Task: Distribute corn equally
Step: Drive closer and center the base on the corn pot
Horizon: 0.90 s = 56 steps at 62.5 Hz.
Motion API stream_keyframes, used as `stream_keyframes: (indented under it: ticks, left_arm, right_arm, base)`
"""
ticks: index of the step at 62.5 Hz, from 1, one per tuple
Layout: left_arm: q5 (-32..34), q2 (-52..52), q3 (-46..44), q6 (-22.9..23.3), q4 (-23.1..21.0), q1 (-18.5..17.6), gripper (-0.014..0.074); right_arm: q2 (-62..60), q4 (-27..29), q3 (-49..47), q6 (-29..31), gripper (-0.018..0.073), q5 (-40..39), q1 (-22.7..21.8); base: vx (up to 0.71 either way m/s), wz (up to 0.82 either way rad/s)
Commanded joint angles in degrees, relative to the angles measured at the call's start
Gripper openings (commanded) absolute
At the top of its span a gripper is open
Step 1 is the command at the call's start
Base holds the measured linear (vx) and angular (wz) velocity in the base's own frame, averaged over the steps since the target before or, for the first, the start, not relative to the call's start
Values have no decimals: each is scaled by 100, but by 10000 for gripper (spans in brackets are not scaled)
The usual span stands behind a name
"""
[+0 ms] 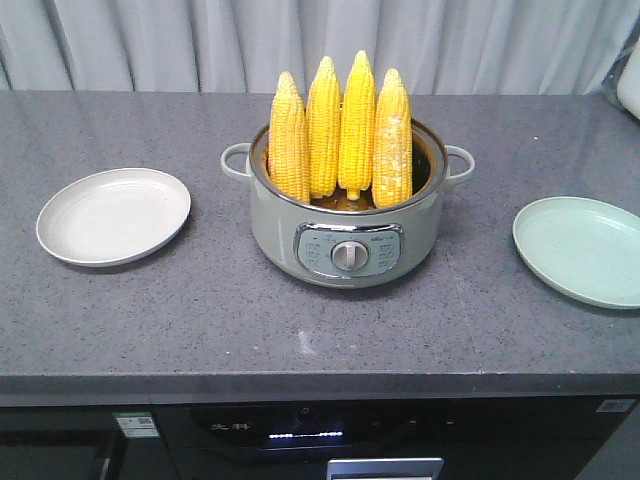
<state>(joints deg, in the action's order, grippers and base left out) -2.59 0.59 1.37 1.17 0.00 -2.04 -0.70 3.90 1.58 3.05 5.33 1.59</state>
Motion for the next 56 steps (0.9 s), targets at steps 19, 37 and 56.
stream_keyframes:
  ticks: [19, 37, 56]
  left_arm:
    - [448, 97, 83, 62, -39, 6, -6]
    - [448, 97, 83, 62, -39, 6, -6]
    - [448, 97, 83, 62, -39, 6, -6]
  right_arm:
    - [-25, -15, 61, 7, -3, -425, 10]
    - [-25, -15, 61, 7, -3, -425, 10]
    - [-25, -15, 61, 7, -3, -425, 10]
  base:
    - [2, 0]
    - [3, -1]
    - [3, -1]
